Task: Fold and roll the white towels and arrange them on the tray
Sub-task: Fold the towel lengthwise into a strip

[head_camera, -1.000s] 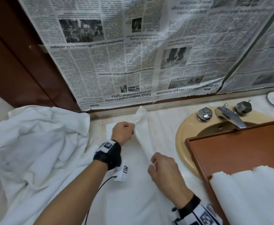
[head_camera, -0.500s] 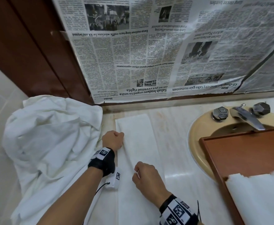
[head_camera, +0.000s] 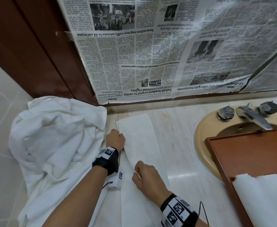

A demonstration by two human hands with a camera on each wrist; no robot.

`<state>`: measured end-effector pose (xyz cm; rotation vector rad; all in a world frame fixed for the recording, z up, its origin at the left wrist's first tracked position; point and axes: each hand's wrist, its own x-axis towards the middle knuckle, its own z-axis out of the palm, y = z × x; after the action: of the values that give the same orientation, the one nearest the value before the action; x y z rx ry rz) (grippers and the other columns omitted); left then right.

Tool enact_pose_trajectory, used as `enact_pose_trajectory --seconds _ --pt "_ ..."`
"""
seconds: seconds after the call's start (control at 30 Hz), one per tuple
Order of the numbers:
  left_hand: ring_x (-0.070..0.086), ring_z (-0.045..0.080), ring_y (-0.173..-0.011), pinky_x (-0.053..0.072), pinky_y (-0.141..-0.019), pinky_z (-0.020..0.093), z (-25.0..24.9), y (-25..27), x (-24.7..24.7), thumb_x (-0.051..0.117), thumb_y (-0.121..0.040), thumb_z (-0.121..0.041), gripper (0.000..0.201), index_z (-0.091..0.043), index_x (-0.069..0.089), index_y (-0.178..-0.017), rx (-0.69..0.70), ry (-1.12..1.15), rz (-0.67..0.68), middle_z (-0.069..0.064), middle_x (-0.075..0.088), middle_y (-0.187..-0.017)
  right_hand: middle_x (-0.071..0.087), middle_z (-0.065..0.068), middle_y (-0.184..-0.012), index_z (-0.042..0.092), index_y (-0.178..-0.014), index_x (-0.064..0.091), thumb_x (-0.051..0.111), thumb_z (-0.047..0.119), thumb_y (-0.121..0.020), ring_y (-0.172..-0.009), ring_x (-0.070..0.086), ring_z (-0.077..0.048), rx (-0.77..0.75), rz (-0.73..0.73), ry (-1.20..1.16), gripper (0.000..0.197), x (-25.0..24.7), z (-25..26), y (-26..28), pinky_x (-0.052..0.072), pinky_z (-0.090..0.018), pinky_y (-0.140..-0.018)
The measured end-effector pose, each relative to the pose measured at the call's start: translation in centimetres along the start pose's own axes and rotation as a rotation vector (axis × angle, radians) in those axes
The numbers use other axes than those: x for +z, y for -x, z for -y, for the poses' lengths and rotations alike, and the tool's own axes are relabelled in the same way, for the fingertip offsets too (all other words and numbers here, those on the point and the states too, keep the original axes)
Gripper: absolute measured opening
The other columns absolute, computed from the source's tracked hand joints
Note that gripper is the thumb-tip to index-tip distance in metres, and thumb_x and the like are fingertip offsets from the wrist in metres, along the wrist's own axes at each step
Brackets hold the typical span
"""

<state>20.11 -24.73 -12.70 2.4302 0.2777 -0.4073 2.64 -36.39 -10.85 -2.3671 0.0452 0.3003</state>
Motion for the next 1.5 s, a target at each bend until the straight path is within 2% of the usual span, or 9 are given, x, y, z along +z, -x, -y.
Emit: enact_pose_trajectory --seconds 0.27,0.47,0.7,0.8,0.9,1.03,1.17,1.27,1.5 --pt "0.061 0.037 -0.108 0.049 -0.087 0.036 -0.9 -1.7 -0.7 0.054 -0.097 -0.030 0.035 0.000 0.059 -0.112 0.010 -0.086 -0.008 0.018 0.066 -0.114 0.053 0.001 -0.081 0.017 -0.091 0.043 0.047 0.023 -0.094 -0.070 0.049 -0.020 0.066 0.045 0.069 0.008 0.0 -0.4 -0.3 0.031 -0.024 -0.054" --pt "0.062 0.034 -0.100 0.049 -0.079 0.033 -2.3 -2.8 -1.0 0.054 -0.089 -0.016 0.016 -0.007 0.067 -0.093 0.094 -0.191 -0.009 0.013 0.069 -0.098 0.046 0.007 -0.075 0.017 -0.086 0.043 0.049 0.028 -0.094 -0.066 0.041 -0.013 0.067 0.037 0.096 0.016 -0.3 -1.0 0.1 0.025 -0.018 -0.051" --pt "0.061 0.037 -0.100 0.044 -0.074 0.034 -3.5 -2.6 0.2 0.053 -0.090 -0.014 0.020 -0.002 0.063 -0.103 0.084 -0.154 -0.007 0.018 0.066 -0.107 0.047 0.008 -0.072 0.015 -0.087 0.049 0.052 0.030 -0.094 -0.062 0.041 -0.008 0.110 -0.002 0.056 0.017 -1.3 -2.5 -0.1 0.030 -0.017 -0.053" --pt "0.059 0.038 -0.104 0.046 -0.081 0.039 -3.3 -0.7 0.4 0.048 -0.094 -0.009 0.022 0.001 0.057 -0.111 0.186 -0.136 -0.056 0.020 0.065 -0.110 0.058 0.005 -0.089 0.015 -0.108 0.058 0.058 0.038 -0.092 -0.078 0.053 -0.010 0.142 0.063 -0.009 0.028 -2.3 -2.5 0.6 0.042 -0.019 -0.065" --pt "0.061 0.034 -0.094 0.051 -0.082 0.040 -1.9 3.1 0.8 0.053 -0.095 -0.022 0.019 -0.005 0.057 -0.100 0.253 -0.044 -0.056 0.013 0.066 -0.096 0.061 0.003 -0.105 0.022 -0.124 0.055 0.061 0.044 -0.090 -0.094 0.059 -0.015 0.214 0.142 0.005 0.041 -3.4 -3.0 2.6 0.047 -0.025 -0.077" --pt "0.061 0.031 -0.099 0.051 -0.086 0.038 0.7 7.0 2.2 0.054 -0.089 -0.057 0.057 -0.002 0.065 -0.099 0.098 -0.252 0.196 0.017 0.068 -0.098 0.059 0.008 -0.095 0.023 -0.115 0.060 0.065 0.039 -0.089 -0.082 0.056 -0.010 0.252 0.144 -0.041 0.031 -3.8 -4.2 5.0 0.050 -0.027 -0.077" --pt "0.057 0.029 -0.101 0.043 -0.081 0.032 1.8 8.6 2.7 0.056 -0.092 -0.033 0.026 -0.009 0.056 -0.080 0.138 -0.200 0.183 0.006 0.061 -0.088 0.049 0.015 -0.080 0.024 -0.097 0.058 0.063 0.032 -0.092 -0.071 0.046 -0.005 0.195 0.158 -0.068 0.010 -3.4 -4.0 6.5 0.040 -0.020 -0.062" --pt "0.057 0.026 -0.090 0.028 -0.069 0.025 2.1 9.0 2.0 0.058 -0.095 -0.026 0.030 -0.011 0.051 -0.070 0.139 -0.109 0.140 0.001 0.054 -0.075 0.043 0.013 -0.075 0.033 -0.074 0.038 0.058 0.033 -0.093 -0.067 0.041 -0.008 0.220 0.208 0.043 0.028 -3.4 -4.4 8.5 0.032 -0.021 -0.057" --pt "0.058 0.024 -0.092 0.036 -0.075 0.027 2.9 10.1 1.9 0.062 -0.095 -0.030 0.023 -0.011 0.059 -0.082 0.148 -0.007 0.092 0.005 0.063 -0.085 0.064 0.004 -0.093 0.019 -0.107 0.057 0.052 0.033 -0.099 -0.079 0.058 -0.013 0.069 0.093 0.030 0.017 -2.9 -0.4 14.4 0.045 -0.027 -0.070"
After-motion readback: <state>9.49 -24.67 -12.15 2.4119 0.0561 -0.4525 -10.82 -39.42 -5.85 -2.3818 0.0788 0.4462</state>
